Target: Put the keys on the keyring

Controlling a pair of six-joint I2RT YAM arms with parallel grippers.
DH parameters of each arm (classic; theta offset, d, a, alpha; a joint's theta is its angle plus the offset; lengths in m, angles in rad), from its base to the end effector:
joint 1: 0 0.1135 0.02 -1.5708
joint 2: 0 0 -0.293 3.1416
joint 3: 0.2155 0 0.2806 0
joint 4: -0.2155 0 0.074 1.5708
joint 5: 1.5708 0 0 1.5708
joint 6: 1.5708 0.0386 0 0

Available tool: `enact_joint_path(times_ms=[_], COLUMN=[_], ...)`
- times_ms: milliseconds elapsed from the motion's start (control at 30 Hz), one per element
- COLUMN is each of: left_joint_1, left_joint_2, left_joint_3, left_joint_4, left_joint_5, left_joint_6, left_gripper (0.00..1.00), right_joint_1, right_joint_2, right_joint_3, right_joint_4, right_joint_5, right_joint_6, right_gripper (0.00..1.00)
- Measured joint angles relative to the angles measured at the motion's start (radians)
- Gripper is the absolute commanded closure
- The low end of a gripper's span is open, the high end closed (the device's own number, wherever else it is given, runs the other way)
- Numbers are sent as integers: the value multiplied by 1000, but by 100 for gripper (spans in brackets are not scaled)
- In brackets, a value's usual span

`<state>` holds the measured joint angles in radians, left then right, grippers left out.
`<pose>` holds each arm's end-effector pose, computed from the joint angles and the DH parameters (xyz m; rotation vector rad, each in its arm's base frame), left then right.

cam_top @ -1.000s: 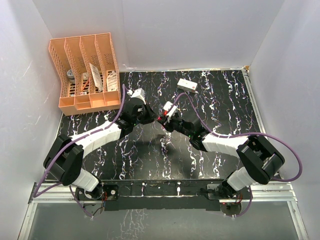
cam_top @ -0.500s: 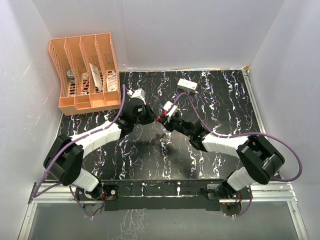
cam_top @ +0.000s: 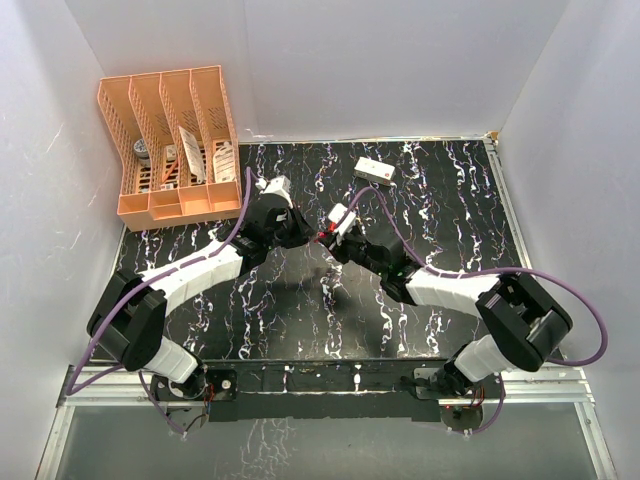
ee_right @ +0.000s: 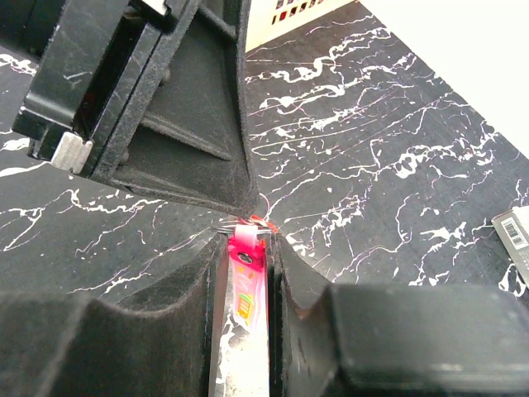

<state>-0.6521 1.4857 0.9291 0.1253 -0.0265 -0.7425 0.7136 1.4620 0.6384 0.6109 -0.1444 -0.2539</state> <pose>0.2882 -0.2188 0.2645 -0.1132 2.1068 -0.8465 0.2445 0.2190 0.2208 -0.9309 1.5458 0.4581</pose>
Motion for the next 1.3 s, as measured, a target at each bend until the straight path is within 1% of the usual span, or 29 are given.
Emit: enact_joint_path(times_ms=[433,1000,1300], left_joint_1=[0,0,0], left_joint_2=[13,37,39], left_joint_3=[10,40,59], left_joint_4=[-1,-30,-39], left_joint_5=[13,37,20], left_joint_6=[0,0,3], left_gripper=[100,100,100], right_joint_1=[0,0,1], right_joint_2=[-21,-46,-71], right_joint_3=[-21,-61,-67], right_joint_4=[4,70,60], right_joint_5=[28,42,40], right_joint_6=[-13,-116,-140], right_gripper=[100,100,100])
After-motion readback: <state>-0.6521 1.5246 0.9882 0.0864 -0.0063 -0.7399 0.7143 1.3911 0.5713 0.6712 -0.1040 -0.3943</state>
